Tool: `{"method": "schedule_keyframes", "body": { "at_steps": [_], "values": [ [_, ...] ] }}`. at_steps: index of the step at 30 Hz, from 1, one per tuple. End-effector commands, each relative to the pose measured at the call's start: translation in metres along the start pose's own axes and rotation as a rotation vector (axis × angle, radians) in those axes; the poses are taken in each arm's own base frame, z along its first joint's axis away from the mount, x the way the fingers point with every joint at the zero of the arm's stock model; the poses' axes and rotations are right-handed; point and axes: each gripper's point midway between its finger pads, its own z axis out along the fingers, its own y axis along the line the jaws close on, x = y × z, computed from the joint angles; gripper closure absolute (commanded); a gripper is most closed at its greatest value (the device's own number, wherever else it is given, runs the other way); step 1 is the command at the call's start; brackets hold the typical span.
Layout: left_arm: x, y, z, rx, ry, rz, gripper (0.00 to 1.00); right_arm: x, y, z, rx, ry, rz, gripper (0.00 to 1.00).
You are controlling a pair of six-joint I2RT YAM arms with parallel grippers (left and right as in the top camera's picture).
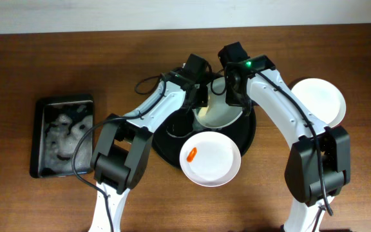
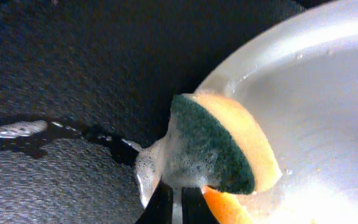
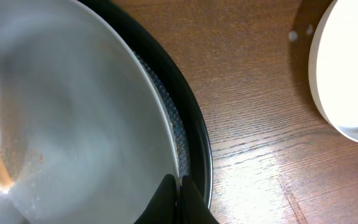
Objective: Clean dirty plates on tray and stack at the side
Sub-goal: 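Scrub the held plate with the sponge in the left gripper, then carry the plate right with the right gripper and stack it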
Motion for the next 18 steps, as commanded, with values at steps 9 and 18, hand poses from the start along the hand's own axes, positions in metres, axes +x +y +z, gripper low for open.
{"method": "schedule_keyframes", "body": {
  "at_steps": [9,18],
  "values": [
    [-0.018,0.081,-0.028,-0.173,0.000,-0.081,1.00,-0.027,-0.049,-0.049,0.184,-0.172,-0.059,0.96],
    [-0.021,0.075,-0.027,-0.140,-0.007,-0.072,1.00,-0.035,-0.045,-0.140,0.405,-0.391,-0.401,0.95]
  ]
}}
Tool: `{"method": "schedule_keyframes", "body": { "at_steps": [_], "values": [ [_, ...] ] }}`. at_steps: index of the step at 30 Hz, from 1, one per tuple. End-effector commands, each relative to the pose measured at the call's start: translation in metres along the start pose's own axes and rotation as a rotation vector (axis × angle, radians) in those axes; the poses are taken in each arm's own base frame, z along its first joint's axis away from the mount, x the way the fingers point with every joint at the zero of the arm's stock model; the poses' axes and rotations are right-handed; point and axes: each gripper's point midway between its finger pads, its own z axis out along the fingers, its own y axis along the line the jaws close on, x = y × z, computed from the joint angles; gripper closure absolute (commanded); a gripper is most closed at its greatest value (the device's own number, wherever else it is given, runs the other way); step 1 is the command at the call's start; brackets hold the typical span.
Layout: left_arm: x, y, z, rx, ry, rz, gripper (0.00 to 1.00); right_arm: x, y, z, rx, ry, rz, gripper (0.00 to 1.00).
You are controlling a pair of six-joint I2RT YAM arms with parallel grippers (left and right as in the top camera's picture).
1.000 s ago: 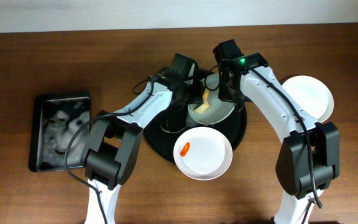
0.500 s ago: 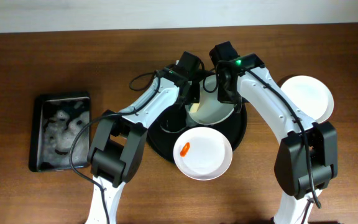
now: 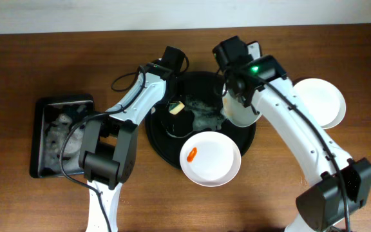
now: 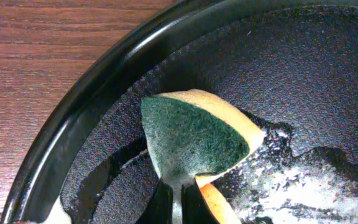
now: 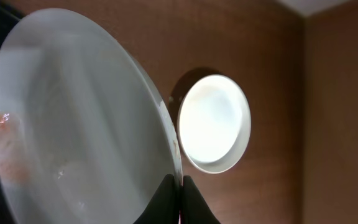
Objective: Clean dirty plates on tray and stack at the side
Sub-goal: 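Carry the plate right with the right gripper and stack it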
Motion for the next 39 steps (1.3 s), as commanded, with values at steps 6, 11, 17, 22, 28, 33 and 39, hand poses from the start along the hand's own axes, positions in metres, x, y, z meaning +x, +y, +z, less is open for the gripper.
{"method": "schedule_keyframes", "body": {
  "at_steps": [6,11,17,22,28,33,39],
  "values": [
    [-0.007,-0.003,-0.012,0.016,-0.028,0.013,1.00,-0.024,-0.004,-0.066,0.260,-0.202,-0.154,0.95],
    [-0.007,-0.003,-0.012,0.016,-0.028,0.013,1.00,-0.026,-0.004,-0.072,0.291,-0.219,-0.160,0.95],
    [-0.006,-0.003,-0.012,0.016,-0.027,0.012,1.00,-0.026,-0.006,-0.072,0.298,-0.221,-0.159,0.95],
    [-0.007,-0.003,-0.012,0.016,-0.028,0.012,1.00,-0.026,-0.003,-0.071,0.277,-0.219,-0.149,0.95],
    [-0.006,-0.004,-0.012,0.020,-0.026,0.012,1.00,-0.016,-0.009,-0.038,0.172,-0.126,-0.028,0.96],
    [-0.006,-0.005,-0.012,0.024,-0.025,0.012,1.00,0.006,-0.023,0.019,-0.232,0.078,0.266,0.96],
    [-0.007,-0.008,-0.012,0.041,-0.025,0.013,1.00,0.050,-0.131,0.093,-0.415,0.205,0.745,0.96]
  ]
}}
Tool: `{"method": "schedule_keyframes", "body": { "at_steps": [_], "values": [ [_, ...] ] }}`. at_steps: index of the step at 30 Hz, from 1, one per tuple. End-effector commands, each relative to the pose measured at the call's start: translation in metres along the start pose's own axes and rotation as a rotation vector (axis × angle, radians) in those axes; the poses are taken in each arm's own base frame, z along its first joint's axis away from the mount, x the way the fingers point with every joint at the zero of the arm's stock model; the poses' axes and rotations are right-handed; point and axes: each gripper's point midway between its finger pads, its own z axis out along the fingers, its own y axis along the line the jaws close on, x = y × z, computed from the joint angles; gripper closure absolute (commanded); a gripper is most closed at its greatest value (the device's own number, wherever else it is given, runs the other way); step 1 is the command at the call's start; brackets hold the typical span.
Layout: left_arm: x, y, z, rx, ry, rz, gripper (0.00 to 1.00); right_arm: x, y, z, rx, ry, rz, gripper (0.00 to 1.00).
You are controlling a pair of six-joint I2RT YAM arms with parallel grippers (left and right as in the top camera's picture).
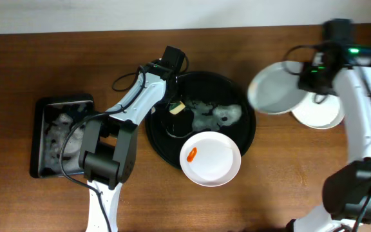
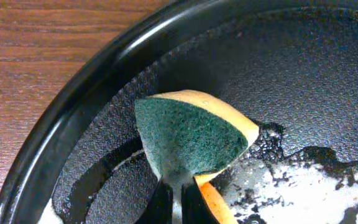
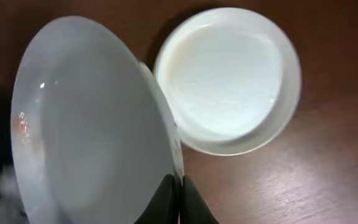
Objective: Clean dirty plates on tray and stack at the side
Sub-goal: 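Carry the plate right with the right gripper and stack it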
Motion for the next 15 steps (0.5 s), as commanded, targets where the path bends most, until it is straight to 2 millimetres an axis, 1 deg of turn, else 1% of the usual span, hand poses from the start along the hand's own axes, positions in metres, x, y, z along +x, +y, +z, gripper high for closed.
{"method": "schedule_keyframes", "body": {
  "at_steps": [1,2,3,4,5,7,9,11,13,14,15],
  "values": [
    [-0.006,-0.004,-0.012,0.020,-0.024,0.013,1.00,-0.021,-0.067,-0.008,-0.042,-0.046,0.220,0.96],
    [-0.006,-0.004,-0.012,0.020,-0.024,0.013,1.00,-0.021,-0.097,0.001,-0.014,-0.033,0.300,0.96],
    [-0.006,-0.004,-0.012,0.021,-0.024,0.013,1.00,-0.019,-0.116,0.011,0.000,-0.015,0.362,0.96],
    [-0.006,-0.005,-0.012,0.023,-0.023,0.013,1.00,-0.017,-0.130,0.022,0.001,0.003,0.401,0.96],
    [-0.005,-0.006,-0.012,0.027,-0.021,0.013,1.00,-0.015,-0.142,0.037,0.014,0.027,0.443,0.95],
    [-0.005,-0.006,-0.012,0.030,-0.020,0.014,1.00,-0.011,-0.149,0.063,0.041,0.073,0.466,0.95],
    [-0.003,-0.010,-0.012,0.050,-0.011,0.015,1.00,-0.003,-0.150,0.087,0.055,0.129,0.483,0.94],
    [-0.003,-0.010,-0.012,0.051,-0.010,0.015,1.00,0.000,-0.150,0.101,0.057,0.152,0.483,0.81],
    [-0.001,-0.011,-0.012,0.051,-0.006,0.026,1.00,0.004,-0.146,0.099,0.038,0.170,0.484,0.65],
    [0.001,-0.016,-0.012,0.053,-0.002,0.051,1.00,0.006,-0.137,0.092,-0.006,0.186,0.488,0.64],
    [0.004,-0.021,-0.012,0.055,-0.001,0.092,1.00,0.004,-0.130,0.084,-0.047,0.178,0.480,0.63]
  ]
}}
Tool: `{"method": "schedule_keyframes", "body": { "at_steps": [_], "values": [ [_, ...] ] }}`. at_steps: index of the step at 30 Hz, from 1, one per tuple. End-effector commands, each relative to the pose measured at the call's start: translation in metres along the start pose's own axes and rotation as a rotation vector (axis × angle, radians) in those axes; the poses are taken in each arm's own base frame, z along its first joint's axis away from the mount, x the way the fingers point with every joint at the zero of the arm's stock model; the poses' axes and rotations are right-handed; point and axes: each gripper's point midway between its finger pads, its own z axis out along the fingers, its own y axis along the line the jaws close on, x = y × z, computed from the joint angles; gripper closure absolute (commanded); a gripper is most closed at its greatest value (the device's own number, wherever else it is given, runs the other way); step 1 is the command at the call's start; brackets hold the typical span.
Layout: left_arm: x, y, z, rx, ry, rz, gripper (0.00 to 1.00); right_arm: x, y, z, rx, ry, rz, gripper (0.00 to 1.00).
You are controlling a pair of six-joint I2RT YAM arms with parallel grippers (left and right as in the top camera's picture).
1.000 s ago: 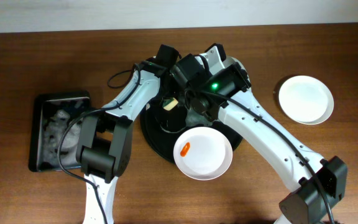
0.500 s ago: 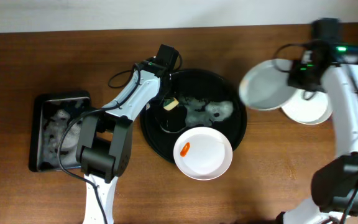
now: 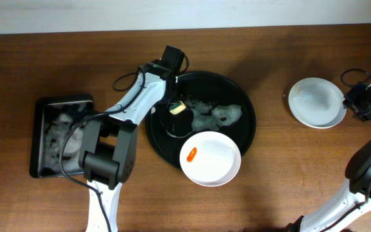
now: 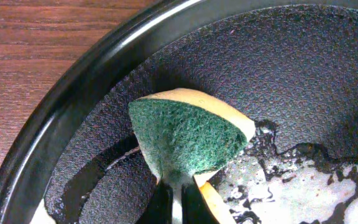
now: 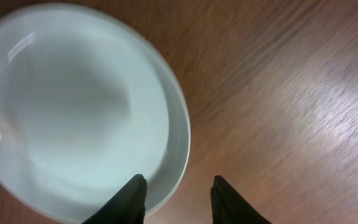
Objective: Clean dirty plates on tray and stack at the side
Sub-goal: 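Carry the plate right with the right gripper and stack it, then dip the sponge in the left tray, reach right gripper to last plate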
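A round black tray (image 3: 245,136) holds soapy foam and one dirty white plate (image 3: 210,158) with an orange scrap on it, at the tray's front. My left gripper (image 4: 176,202) is shut on a green and yellow sponge (image 4: 188,142) over the tray's wet left side (image 4: 92,112). At the right of the table sits a stack of clean white plates (image 3: 315,102). My right gripper (image 5: 179,193) is open at the stack's right edge, one finger over the top plate (image 5: 73,118) and the other over bare wood.
A black bin (image 3: 62,135) with foamy water stands at the table's left. Cables trail behind the left arm (image 3: 131,96). Brown wood table (image 3: 288,174) surrounds everything.
My right gripper has let go of the washed plate, which now lies on the plate at the right, and it stands open at the stack's edge. The left gripper with the sponge barely shifted.
First my right gripper held a plate tilted on the tray while the sponge touched it. Then the plate was lifted off and the sponge moved to the tray's left side. Later the plate hung beside the clean plate at the right; now it rests on it.
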Motion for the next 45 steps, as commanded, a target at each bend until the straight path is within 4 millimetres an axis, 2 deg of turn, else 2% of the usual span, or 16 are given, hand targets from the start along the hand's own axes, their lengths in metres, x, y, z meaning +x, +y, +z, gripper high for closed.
{"method": "schedule_keyframes", "body": {
  "at_steps": [1,3,5,8,11,13,14,16,18,22,26,28,31,37,40,45],
  "values": [
    [0.005,-0.020,-0.012,0.030,-0.004,0.116,1.00,0.007,0.038,-0.044,-0.198,-0.029,-0.086,0.61],
    [0.012,-0.019,-0.031,0.023,0.016,0.124,1.00,0.035,0.074,-0.120,-0.327,-0.131,-0.227,0.59],
    [0.005,-0.012,-0.095,0.007,-0.055,0.139,1.00,0.065,0.101,-0.186,-0.393,-0.275,-0.356,0.57],
    [0.000,0.020,-0.180,-0.036,-0.162,0.100,1.00,0.103,0.121,-0.214,-0.437,-0.291,-0.462,0.57],
    [0.007,0.127,-0.236,-0.299,-0.188,-0.034,1.00,0.135,0.146,-0.215,-0.462,-0.249,-0.569,0.57],
    [0.024,0.220,-0.230,-0.448,-0.100,-0.149,1.00,0.150,0.159,-0.216,-0.477,-0.236,-0.617,0.57],
    [0.029,0.248,-0.220,-0.471,-0.088,-0.186,1.00,0.152,0.161,-0.215,-0.479,-0.232,-0.624,0.57],
    [0.055,0.312,-0.162,-0.517,-0.025,-0.151,1.00,0.152,0.161,-0.215,-0.479,-0.233,-0.624,0.57],
    [0.082,0.336,-0.108,-0.531,0.007,-0.164,1.00,0.152,0.161,-0.215,-0.479,-0.232,-0.623,0.57],
    [0.112,0.346,-0.029,-0.478,0.102,-0.173,1.00,0.152,0.161,-0.215,-0.480,-0.229,-0.612,0.57],
    [0.117,0.317,0.001,-0.276,0.130,-0.183,1.00,0.152,0.160,-0.215,-0.478,-0.226,-0.612,0.57],
    [0.103,0.285,-0.012,-0.083,0.104,-0.201,1.00,0.152,0.160,-0.215,-0.478,-0.226,-0.612,0.57],
    [0.069,0.263,-0.071,0.006,-0.029,-0.185,1.00,0.152,0.160,-0.215,-0.478,-0.225,-0.612,0.57],
    [0.113,0.288,-0.030,0.003,0.036,-0.318,1.00,0.152,0.160,-0.215,-0.478,-0.225,-0.612,0.57],
    [0.118,0.302,-0.030,0.005,0.045,-0.393,1.00,0.152,0.160,-0.215,-0.478,-0.225,-0.612,0.57],
    [0.063,0.291,-0.116,0.040,-0.077,-0.363,1.00,0.152,0.160,-0.215,-0.479,-0.225,-0.608,0.57]
  ]
}}
